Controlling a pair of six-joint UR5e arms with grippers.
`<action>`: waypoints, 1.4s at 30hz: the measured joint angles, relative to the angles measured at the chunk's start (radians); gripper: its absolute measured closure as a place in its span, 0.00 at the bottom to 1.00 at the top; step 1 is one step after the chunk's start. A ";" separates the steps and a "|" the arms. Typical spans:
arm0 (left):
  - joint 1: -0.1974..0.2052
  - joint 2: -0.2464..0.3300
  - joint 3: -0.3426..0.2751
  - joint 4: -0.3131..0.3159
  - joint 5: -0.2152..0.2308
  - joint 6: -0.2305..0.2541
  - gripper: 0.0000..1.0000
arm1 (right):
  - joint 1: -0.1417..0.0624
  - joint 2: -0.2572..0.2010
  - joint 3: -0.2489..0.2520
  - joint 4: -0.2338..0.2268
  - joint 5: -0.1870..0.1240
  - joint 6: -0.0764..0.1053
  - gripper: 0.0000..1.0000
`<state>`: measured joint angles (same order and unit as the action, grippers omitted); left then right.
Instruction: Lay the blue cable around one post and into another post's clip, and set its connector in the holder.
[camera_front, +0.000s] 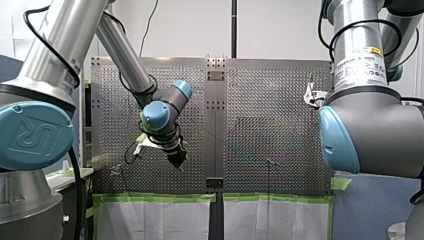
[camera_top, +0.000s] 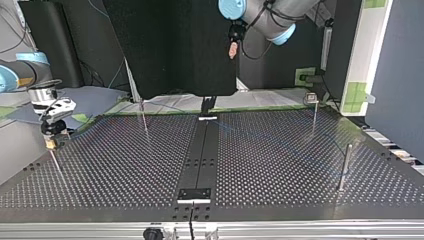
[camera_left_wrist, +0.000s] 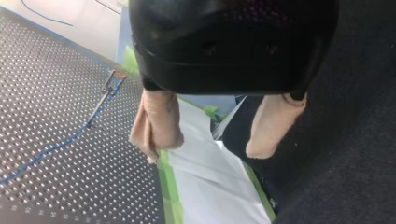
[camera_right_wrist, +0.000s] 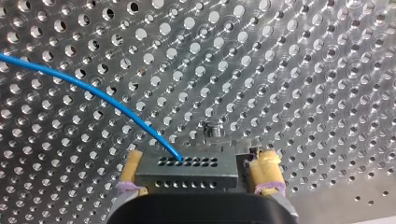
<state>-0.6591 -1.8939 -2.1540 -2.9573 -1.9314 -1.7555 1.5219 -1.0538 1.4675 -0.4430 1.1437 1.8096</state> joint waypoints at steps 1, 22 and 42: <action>-0.002 -0.001 -0.009 0.010 -0.006 -0.009 0.02 | 0.000 0.000 0.000 0.000 0.000 0.000 0.00; -0.004 -0.003 -0.225 0.226 -0.065 -0.119 0.02 | 0.000 0.000 0.000 0.000 0.000 0.000 0.00; -0.001 -0.003 -0.253 0.427 -0.067 -0.121 0.02 | 0.000 0.000 0.000 0.000 0.000 0.000 0.00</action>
<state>-0.6600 -1.8965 -2.4067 -2.5298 -1.9979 -1.8768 1.5220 -1.0538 1.4675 -0.4430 1.1437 1.8096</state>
